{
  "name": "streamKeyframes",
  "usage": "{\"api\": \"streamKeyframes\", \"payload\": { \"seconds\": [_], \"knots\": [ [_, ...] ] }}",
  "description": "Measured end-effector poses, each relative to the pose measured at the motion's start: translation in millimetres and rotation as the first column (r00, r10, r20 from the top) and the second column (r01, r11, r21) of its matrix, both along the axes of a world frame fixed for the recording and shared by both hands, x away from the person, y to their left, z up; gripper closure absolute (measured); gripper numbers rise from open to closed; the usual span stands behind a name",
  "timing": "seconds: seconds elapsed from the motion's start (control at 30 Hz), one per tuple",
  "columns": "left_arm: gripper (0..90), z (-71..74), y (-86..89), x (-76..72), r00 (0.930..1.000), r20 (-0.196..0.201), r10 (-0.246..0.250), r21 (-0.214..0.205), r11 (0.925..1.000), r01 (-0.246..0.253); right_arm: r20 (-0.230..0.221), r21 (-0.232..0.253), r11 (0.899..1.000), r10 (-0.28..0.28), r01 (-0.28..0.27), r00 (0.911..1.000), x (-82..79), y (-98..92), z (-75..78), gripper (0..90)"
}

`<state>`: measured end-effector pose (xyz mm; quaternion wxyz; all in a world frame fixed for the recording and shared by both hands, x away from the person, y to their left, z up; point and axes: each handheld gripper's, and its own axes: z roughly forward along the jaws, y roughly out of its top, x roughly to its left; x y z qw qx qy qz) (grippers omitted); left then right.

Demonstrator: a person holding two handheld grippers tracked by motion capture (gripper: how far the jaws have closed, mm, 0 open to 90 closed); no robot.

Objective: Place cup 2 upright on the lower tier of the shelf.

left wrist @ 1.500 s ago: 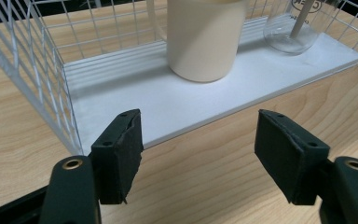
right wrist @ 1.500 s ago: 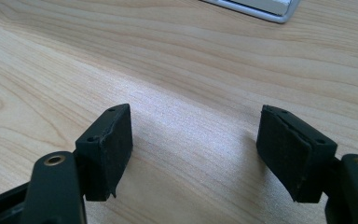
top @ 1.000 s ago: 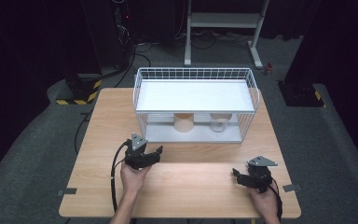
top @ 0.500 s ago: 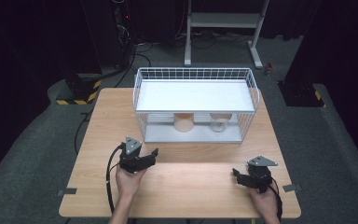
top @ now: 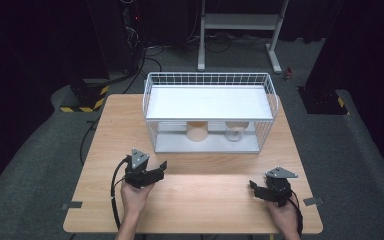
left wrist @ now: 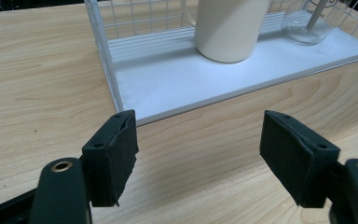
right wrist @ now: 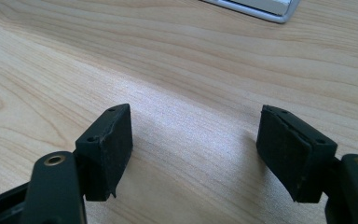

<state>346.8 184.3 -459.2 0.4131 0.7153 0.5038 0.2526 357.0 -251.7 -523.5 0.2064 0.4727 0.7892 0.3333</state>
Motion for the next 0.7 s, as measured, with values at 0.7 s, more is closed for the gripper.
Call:
{"api": "streamKeyframes", "payload": {
  "seconds": [0.7],
  "knots": [
    [27.4, -5.1, 6.5, -14.0, 0.9999, -0.007, 0.008, 0.001, 1.0000, -0.008, 0.000, -0.001, 1.000, 0.000, 0.000, 1.0000, 0.0, 0.0, 0.0, 26.7]
  ]
}}
